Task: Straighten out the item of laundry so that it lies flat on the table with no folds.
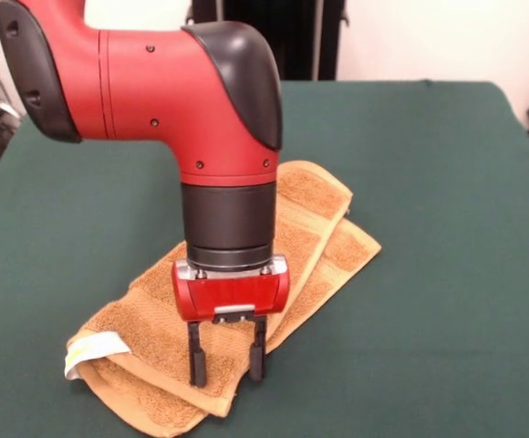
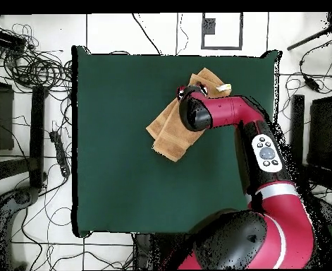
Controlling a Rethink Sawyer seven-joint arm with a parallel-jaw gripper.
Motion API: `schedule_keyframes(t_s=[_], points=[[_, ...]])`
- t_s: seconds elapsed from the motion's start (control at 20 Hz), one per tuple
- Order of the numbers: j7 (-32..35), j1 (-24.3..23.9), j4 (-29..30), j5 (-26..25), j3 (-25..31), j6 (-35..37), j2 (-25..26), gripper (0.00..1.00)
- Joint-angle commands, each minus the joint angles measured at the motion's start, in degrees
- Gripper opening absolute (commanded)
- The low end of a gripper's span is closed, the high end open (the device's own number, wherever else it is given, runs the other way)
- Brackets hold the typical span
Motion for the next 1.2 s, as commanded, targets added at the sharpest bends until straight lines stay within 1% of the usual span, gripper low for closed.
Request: schedule_keyframes(t_s=[0.05,0.5,1.2], points=[[-7.24,1.31,8.08,-1.68,2.03,3.11,1.98,1.00],[-8.20,0.70,9.24,-0.81,2.95,5.05,0.50,1.00],[-8.67,0.70,9.11,-0.42,3.33,6.05,0.19,1.00]])
